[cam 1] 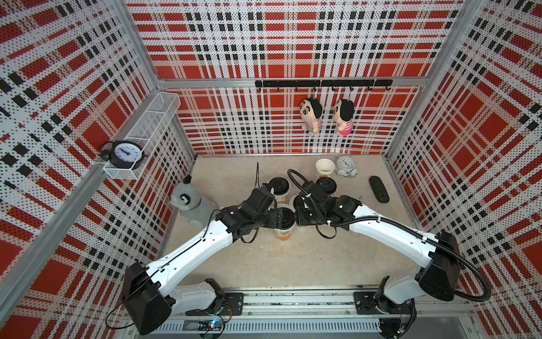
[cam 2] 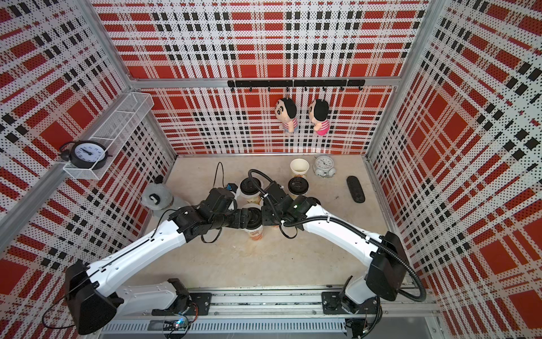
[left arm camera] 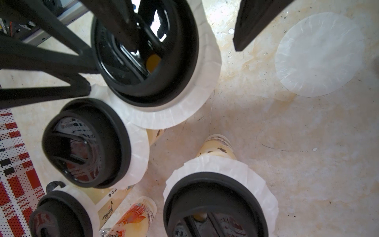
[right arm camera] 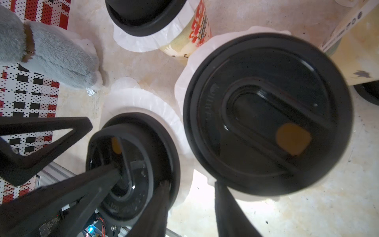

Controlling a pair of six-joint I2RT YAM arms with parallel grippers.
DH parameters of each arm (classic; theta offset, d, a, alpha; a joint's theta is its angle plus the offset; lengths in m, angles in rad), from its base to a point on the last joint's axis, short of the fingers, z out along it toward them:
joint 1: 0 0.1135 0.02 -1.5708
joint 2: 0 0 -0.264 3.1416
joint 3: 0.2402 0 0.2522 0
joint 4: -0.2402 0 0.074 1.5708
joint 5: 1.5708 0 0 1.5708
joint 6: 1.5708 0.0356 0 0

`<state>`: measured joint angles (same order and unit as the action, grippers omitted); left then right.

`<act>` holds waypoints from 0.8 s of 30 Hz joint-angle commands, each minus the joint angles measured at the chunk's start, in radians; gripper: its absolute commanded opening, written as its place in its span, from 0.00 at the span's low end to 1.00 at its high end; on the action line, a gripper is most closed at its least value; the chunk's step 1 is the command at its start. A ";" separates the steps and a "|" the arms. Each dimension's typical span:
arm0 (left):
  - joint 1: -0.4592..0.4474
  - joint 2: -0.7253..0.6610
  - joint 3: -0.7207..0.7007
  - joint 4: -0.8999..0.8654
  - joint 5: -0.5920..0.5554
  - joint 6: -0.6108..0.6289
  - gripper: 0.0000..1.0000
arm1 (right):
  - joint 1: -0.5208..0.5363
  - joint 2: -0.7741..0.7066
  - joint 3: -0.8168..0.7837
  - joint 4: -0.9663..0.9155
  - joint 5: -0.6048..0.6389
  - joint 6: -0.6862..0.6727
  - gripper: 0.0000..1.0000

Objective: Put the leak-proof paper on the milk tea cups
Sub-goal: Secure the cup lid on the cup.

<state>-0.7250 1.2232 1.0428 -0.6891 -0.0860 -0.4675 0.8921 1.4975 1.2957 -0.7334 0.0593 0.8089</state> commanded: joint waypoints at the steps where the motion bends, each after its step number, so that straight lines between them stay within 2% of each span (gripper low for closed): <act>1: 0.004 0.008 -0.039 -0.082 0.007 0.009 0.76 | 0.016 0.003 -0.045 -0.027 0.017 0.031 0.39; 13: 0.004 -0.005 -0.061 -0.078 0.012 0.007 0.76 | 0.031 -0.010 -0.152 -0.035 0.020 0.078 0.39; 24: 0.016 -0.040 -0.099 -0.075 0.015 0.002 0.76 | 0.045 -0.010 -0.144 -0.052 0.035 0.086 0.39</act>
<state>-0.7185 1.1812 0.9890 -0.6476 -0.0689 -0.4747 0.9207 1.4570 1.1934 -0.6300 0.0910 0.8913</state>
